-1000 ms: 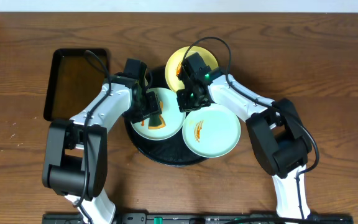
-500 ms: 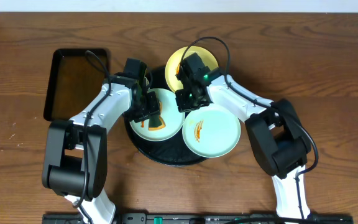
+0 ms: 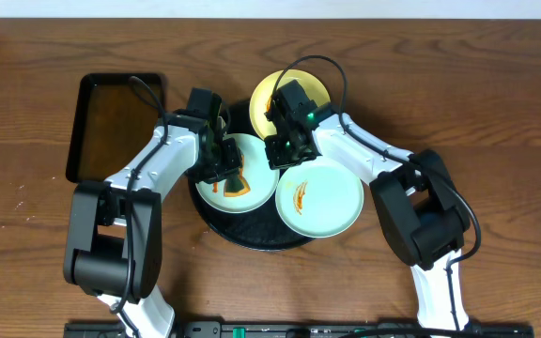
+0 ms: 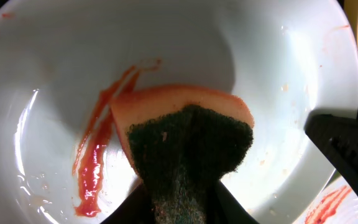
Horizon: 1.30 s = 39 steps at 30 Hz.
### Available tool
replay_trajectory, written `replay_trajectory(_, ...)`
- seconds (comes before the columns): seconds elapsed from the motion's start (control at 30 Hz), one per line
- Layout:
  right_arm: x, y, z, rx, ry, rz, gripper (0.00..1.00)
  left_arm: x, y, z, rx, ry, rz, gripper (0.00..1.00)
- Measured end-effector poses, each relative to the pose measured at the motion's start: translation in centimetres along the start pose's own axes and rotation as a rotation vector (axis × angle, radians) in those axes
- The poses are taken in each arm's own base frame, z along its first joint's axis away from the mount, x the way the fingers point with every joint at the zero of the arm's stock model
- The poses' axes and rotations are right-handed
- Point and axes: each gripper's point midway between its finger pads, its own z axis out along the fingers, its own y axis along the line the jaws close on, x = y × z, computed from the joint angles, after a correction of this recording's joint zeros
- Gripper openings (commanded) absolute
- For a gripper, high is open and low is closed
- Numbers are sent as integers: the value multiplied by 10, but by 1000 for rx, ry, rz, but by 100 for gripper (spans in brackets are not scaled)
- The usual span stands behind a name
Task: Clean dirty plates on tray and stack at the side
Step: 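Scrub the light-blue plate with the sponge in the left gripper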
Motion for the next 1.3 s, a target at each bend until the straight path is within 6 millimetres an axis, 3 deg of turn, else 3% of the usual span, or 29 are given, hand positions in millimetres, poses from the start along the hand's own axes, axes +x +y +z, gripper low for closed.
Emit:
replay_trajectory(0.13,0,0,0,0,0,0,1,1,-1,0,1,1,19,38)
replay_trajectory(0.37,0,0,0,0,0,0,1,4,-14,4,8,-6,66,39)
replay_trajectory(0.77,0,0,0,1,1,0,1,3,-9,9,-49,-39,110,15)
replay_trajectory(1.1,0,0,0,1,1,0,1,2,-5,14,-37,-86,122,8)
replay_trajectory(1.3,0,1,0,0,0,-1,1,-8,7,12,-139,-152,131,8)
